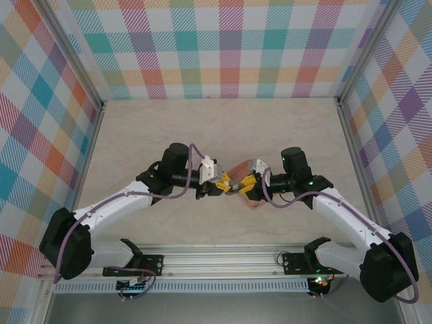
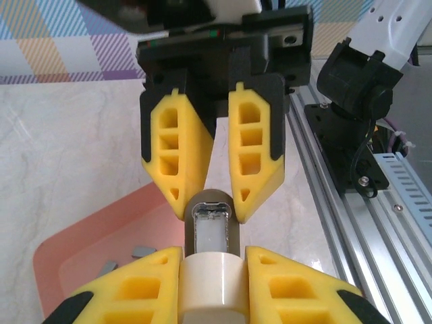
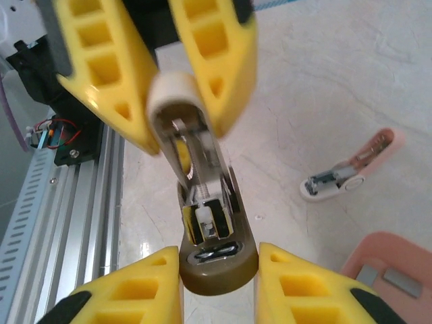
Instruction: Load the staples into the stapler
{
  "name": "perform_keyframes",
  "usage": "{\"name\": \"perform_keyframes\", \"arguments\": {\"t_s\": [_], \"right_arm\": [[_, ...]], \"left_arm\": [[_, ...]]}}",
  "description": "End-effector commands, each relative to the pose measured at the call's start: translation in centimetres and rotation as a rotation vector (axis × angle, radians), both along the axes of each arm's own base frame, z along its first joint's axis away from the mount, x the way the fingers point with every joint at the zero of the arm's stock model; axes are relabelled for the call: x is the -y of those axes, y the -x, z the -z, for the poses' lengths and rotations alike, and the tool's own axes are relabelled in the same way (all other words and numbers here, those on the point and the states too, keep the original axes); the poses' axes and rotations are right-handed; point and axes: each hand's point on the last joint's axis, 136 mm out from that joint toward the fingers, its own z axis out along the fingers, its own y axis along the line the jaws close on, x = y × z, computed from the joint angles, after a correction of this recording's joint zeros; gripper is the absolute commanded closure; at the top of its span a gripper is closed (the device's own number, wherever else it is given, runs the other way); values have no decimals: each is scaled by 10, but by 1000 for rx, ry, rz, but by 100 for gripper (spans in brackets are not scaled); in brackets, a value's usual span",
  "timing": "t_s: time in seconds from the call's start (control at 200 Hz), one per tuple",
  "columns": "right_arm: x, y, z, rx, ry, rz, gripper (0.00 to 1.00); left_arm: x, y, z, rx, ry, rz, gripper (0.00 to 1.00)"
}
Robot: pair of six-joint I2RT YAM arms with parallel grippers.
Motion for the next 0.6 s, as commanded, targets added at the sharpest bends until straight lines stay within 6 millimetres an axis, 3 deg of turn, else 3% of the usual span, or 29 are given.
{"name": "perform_keyframes", "arguments": {"t_s": [0.0, 0.09, 0.175, 0.395, 0.595], "right_arm": [[12, -15, 14, -84, 28, 122, 71], [13, -13, 25, -141, 38, 133, 66], [14, -14, 26, -145, 37, 145, 55], [16, -9, -17, 86, -23, 143, 42], [1, 0, -35, 203, 6, 67, 40]], "left_arm": [[-5, 8, -10, 20, 23, 19, 90], [-6, 7, -13, 22, 24, 9, 90], [-6, 5, -12, 25, 16, 1, 90], [-4, 5, -9, 16, -3, 16, 90], [-2, 4, -9, 12, -7, 26, 90]]}}
